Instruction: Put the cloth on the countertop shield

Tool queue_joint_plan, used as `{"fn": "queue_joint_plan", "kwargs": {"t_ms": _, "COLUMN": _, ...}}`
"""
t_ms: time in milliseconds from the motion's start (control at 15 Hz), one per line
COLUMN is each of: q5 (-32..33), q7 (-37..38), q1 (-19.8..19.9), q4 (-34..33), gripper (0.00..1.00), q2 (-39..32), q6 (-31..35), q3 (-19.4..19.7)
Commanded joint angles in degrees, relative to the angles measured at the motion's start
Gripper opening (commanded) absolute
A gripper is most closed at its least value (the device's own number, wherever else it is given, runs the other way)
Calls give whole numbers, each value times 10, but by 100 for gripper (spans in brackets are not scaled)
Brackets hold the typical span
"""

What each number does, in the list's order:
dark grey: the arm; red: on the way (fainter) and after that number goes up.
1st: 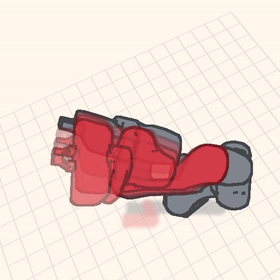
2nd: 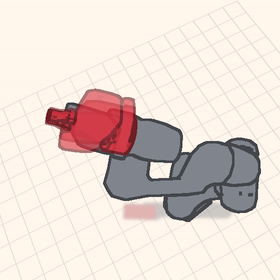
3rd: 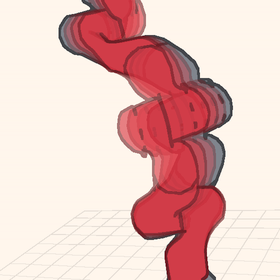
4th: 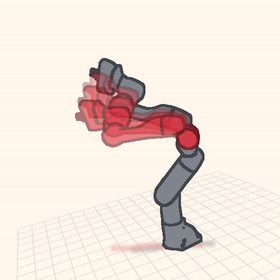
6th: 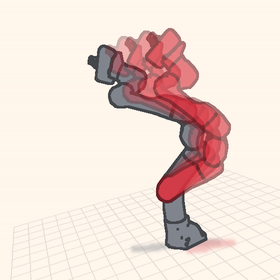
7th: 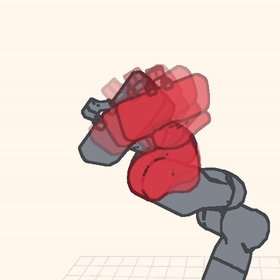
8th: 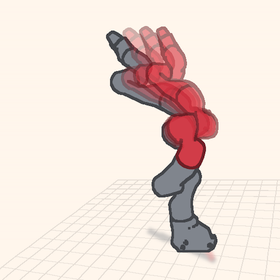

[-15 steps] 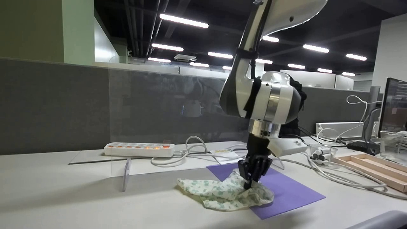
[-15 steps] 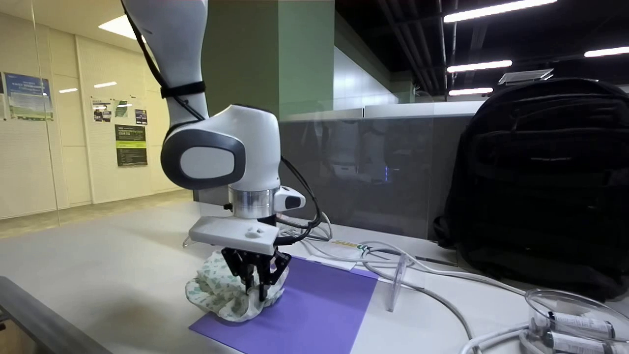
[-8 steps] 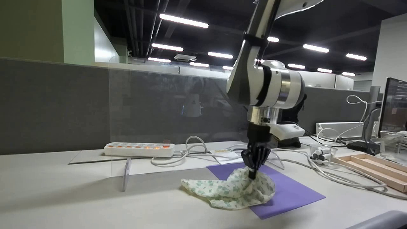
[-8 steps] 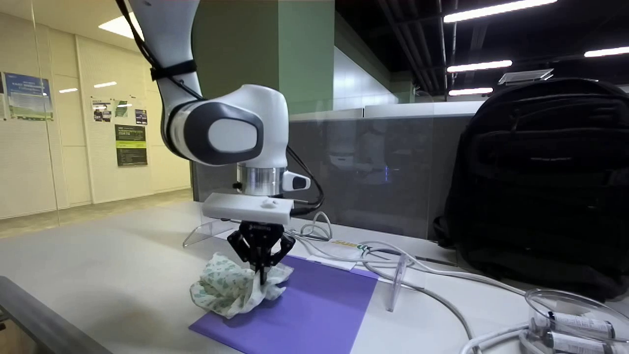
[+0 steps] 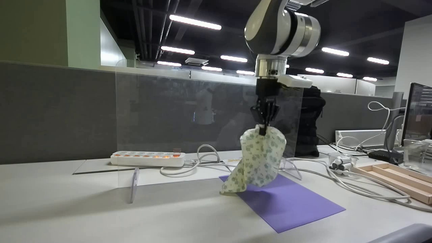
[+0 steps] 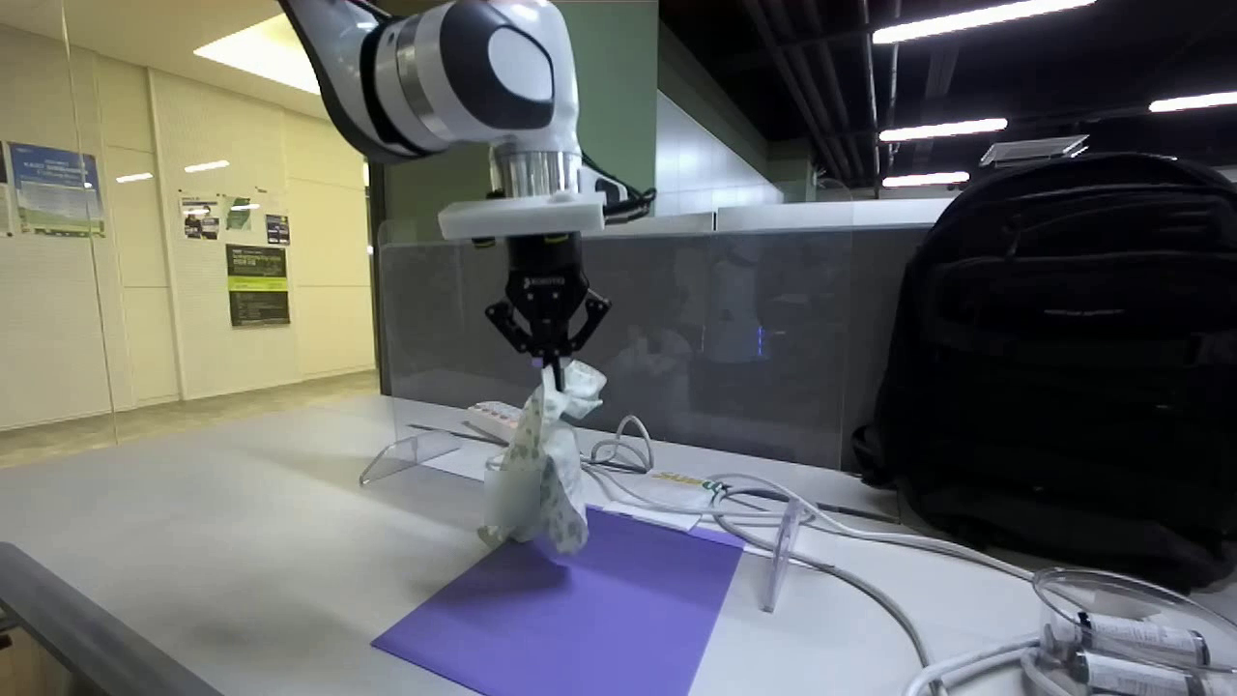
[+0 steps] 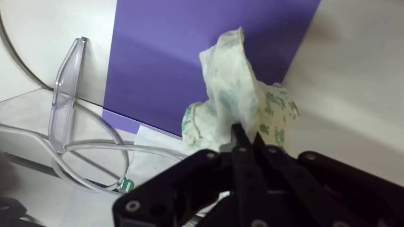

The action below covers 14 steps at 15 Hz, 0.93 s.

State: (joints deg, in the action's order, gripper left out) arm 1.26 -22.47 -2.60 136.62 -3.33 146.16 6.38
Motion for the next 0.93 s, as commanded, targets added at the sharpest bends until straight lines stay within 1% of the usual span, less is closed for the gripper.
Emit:
{"fn": "queue_joint_plan", "kwargs": {"t_ms": 0, "q5": 2, "q7": 2, "q1": 20, "q4": -1, "gripper": 4, "q2": 9, "q6": -8, "q3": -20}}
{"fn": "queue_joint_plan", "kwargs": {"t_ms": 67, "q5": 2, "q7": 2, "q1": 20, "q4": -1, "gripper": 4, "q2": 11, "q6": -9, "q3": -20}}
{"fn": "queue_joint_plan", "kwargs": {"t_ms": 133, "q5": -17, "q7": 1, "q1": 18, "q4": 10, "gripper": 1, "q2": 5, "q6": 14, "q3": -24}}
{"fn": "queue_joint_plan", "kwargs": {"t_ms": 267, "q5": -30, "q7": 22, "q1": 15, "q4": 13, "gripper": 1, "q2": -3, "q6": 31, "q3": -37}}
{"fn": "queue_joint_plan", "kwargs": {"t_ms": 333, "q5": -14, "q7": 56, "q1": 11, "q4": 7, "gripper": 1, "q2": -6, "q6": 17, "q3": -42}}
{"fn": "queue_joint_plan", "kwargs": {"t_ms": 600, "q5": -21, "q7": 78, "q1": 0, "q4": -9, "gripper": 1, "q2": -2, "q6": 39, "q3": -75}}
{"fn": "queue_joint_plan", "kwargs": {"t_ms": 733, "q5": 1, "q7": 98, "q1": -6, "q4": -27, "gripper": 1, "q2": 5, "q6": 61, "q3": -84}}
{"fn": "queue_joint_plan", "kwargs": {"t_ms": 867, "q5": 43, "q7": 127, "q1": -11, "q4": -54, "gripper": 1, "q2": 10, "q6": 79, "q3": -87}}
